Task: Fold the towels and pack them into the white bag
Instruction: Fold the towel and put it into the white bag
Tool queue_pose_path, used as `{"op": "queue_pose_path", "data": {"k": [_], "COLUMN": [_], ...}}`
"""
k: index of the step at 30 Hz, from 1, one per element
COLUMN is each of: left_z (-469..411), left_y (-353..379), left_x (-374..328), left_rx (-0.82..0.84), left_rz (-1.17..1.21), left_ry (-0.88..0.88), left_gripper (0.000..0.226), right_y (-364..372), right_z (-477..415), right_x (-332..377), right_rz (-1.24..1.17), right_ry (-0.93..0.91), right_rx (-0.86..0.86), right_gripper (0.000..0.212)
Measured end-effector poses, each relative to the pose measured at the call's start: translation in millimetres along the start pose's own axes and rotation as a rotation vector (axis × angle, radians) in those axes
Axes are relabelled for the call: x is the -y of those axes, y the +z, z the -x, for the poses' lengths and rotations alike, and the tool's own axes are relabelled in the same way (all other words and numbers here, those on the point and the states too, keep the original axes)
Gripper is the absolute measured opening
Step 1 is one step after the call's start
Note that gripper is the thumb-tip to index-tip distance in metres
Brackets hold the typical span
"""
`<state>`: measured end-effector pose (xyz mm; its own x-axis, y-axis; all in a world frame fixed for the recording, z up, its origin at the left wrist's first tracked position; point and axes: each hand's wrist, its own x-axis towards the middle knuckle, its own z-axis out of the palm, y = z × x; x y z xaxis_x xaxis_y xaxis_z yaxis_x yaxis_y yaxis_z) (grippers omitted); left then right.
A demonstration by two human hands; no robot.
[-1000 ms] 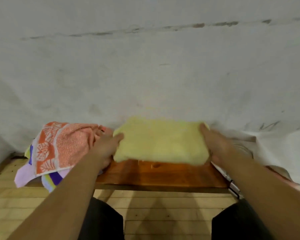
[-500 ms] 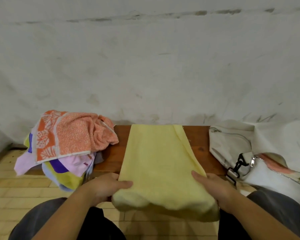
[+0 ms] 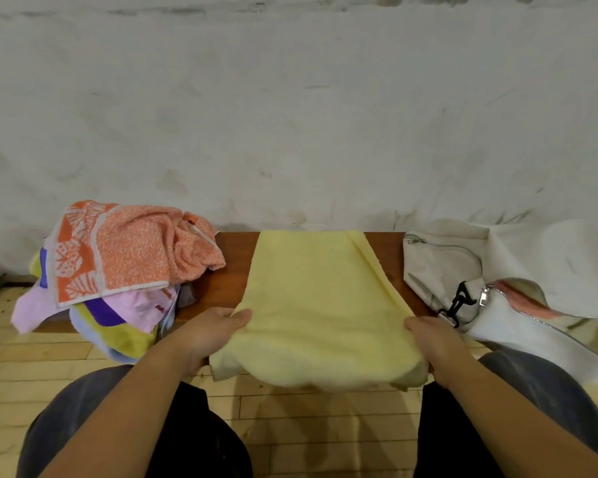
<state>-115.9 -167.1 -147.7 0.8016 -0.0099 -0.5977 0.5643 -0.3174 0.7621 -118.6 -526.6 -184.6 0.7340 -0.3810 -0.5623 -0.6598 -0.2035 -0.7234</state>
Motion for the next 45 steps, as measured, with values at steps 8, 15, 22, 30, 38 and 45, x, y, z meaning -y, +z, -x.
{"op": "queue_pose_path", "data": {"k": [8,15,22,30,38,45], "left_z": [4.9,-1.5,-19.6,-30.0,-28.6,-28.6], "left_y": [8.5,-0.3,-7.1,-4.4,1.9,0.1], "left_x": [-6.3,-5.4,-3.9,-4.3,-7.5,-3.6], "left_rx": [0.08,0.055,0.108,0.104,0.115,0.193], "left_rz": [-0.091,-0.338,-0.56,-0.801,-0.725,-0.784], "left_ry": [0.004,0.055,0.039,-0.05,-0.05,-0.011], "left_gripper": [0.033,0.038,0.041,0.041,0.039,0.029], "right_y": [33.6,63.3,73.3,39.8,43.7,83.4], "right_z": [-8.8,-62.6,-94.9,-118.4,-125.8,-127.2], "right_x": [26.9,67.8,86.6,114.0,112.7,109.8], "right_rz": [0.791,0.984,0.944,0.616,1.043,1.075], "right_ry": [-0.812,-0.656,-0.673,-0.491,-0.608,-0.605], "right_rx": [-0.125,0.104,0.061,-0.209,-0.149,0.068], "right_gripper": [0.046,0.053,0.054,0.066,0.055,0.092]}}
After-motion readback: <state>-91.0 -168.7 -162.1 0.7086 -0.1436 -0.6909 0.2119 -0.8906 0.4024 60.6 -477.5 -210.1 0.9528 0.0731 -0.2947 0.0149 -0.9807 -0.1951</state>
